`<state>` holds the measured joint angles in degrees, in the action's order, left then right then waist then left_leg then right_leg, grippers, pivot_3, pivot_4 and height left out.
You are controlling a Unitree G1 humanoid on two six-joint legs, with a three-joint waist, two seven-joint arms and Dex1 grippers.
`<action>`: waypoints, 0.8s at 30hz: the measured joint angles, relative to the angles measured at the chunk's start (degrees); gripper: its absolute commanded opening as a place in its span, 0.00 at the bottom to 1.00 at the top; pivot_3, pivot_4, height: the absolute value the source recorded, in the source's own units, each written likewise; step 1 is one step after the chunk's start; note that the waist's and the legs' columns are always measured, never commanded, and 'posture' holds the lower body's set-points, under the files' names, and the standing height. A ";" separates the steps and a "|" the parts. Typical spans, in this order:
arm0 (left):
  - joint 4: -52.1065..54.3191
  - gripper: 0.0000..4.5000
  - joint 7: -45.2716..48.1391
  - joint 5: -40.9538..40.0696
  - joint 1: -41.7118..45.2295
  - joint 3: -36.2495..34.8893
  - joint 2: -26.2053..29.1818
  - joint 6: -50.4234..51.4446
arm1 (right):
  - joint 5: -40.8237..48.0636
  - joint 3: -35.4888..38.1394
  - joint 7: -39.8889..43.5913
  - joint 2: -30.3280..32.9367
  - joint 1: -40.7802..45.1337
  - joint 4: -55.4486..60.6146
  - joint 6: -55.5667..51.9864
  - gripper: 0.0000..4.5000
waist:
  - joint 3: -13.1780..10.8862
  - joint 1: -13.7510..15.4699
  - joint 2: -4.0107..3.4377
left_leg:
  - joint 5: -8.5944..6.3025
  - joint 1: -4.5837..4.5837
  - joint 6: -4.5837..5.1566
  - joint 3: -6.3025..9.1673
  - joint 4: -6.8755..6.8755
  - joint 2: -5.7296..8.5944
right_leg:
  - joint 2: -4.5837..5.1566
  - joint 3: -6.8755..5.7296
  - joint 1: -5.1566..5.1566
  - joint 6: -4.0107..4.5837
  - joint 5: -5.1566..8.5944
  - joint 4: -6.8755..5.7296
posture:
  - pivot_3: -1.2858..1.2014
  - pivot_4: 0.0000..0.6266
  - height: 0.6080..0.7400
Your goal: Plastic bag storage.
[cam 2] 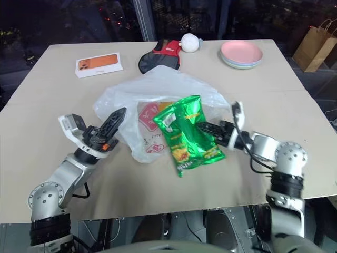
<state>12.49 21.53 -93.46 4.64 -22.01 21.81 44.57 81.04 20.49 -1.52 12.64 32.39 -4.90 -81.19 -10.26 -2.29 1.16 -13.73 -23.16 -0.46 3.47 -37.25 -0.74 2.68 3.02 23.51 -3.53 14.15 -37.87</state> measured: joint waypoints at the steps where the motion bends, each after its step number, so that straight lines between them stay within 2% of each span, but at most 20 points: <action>1: 0.00 0.00 0.08 0.00 -0.07 -0.04 0.08 0.05 | 2.37 -0.28 -3.60 -0.01 1.29 -2.14 -0.77 0.02 | 0.00 0.23 0.00 | 0.00 -0.05 0.00 0.02 0.00 0.02 | 0.03 -0.03 0.01 0.00 0.00 0.02 | 0.52 0.24 1.00; 7: 0.00 0.00 0.79 0.42 0.05 -0.01 0.11 -0.08 | 11.26 -4.14 -13.17 1.88 1.35 -5.21 -2.39 0.02 | 0.00 0.06 0.00 | 0.00 -0.28 0.01 0.05 -0.01 0.05 | 0.09 -0.10 0.14 -0.02 -0.01 0.15 | 0.52 0.24 1.00; 13: 0.50 0.00 1.24 1.08 0.00 0.14 -0.30 -0.12 | 18.32 -8.37 -19.31 2.51 2.80 -7.64 1.21 0.02 | -0.01 -0.29 -0.01 | 0.00 -0.28 0.01 0.05 -0.02 0.01 | 0.04 -0.09 0.22 -0.01 -0.01 0.04 | 0.52 0.24 1.00; 19: 2.49 0.00 2.01 1.64 -1.26 1.39 -0.81 0.16 | 22.82 -9.35 -29.74 -0.88 9.94 -12.72 10.24 0.02 | -0.01 -0.11 -0.01 | 0.00 -0.33 0.01 0.08 -0.03 0.01 | 0.03 -0.12 0.22 -0.01 -0.01 0.04 | 0.52 0.24 1.00; 24: 2.59 0.00 2.56 2.22 -1.46 1.90 -0.75 0.20 | 22.94 -9.05 -36.11 -3.45 11.87 -15.57 15.53 0.02 | -0.01 -0.14 -0.02 | 0.00 -0.45 0.01 0.09 -0.04 0.02 | 0.04 -0.14 0.32 -0.01 -0.01 0.08 | 0.52 0.24 1.00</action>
<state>15.08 24.10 -91.24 3.18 -20.11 21.05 44.76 103.98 11.44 -37.63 9.19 44.26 -20.47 -65.66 -10.27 -2.44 1.14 -13.73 -23.61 -0.44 3.55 -37.29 -0.72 2.72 2.88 23.83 -3.54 14.14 -37.80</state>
